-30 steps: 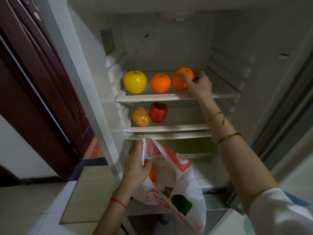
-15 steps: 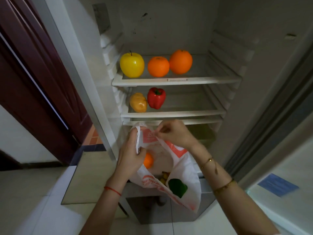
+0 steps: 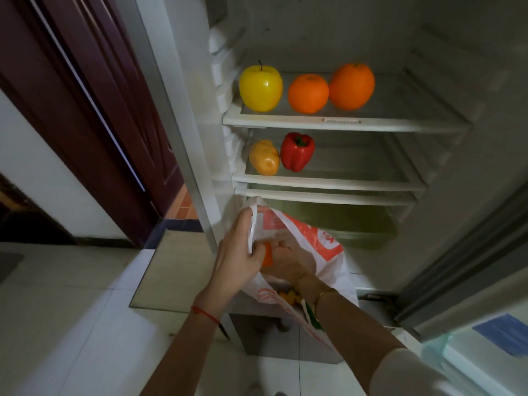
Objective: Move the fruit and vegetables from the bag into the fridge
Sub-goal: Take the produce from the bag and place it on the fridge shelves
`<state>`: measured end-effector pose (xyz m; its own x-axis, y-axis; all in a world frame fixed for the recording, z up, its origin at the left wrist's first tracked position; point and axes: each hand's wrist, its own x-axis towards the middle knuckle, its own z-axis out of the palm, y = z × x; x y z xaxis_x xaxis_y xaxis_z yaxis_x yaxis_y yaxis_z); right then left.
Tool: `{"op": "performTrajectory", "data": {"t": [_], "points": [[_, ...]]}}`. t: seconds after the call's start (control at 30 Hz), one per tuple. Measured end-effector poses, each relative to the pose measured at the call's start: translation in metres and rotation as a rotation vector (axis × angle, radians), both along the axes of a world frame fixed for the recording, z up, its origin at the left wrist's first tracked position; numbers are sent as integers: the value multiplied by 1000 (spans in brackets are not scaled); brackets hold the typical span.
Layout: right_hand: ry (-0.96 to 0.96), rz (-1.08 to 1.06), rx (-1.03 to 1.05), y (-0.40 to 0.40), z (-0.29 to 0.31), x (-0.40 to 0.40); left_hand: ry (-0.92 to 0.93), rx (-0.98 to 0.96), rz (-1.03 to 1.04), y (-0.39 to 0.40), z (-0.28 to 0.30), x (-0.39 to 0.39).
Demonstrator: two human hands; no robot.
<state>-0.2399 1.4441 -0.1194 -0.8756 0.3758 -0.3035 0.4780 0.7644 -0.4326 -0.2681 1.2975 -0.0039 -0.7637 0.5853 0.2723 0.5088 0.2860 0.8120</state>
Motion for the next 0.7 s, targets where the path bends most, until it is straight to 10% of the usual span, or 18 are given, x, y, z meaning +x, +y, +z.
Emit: {"op": "performTrajectory", "data": {"t": [0.27,0.7], "points": [[-64,-47,-8,5,-68,-46,121,-91,8,1,2,-4],[110,-152,-153,21,-1,-12,231,-89,11,8,8,-12]]}}
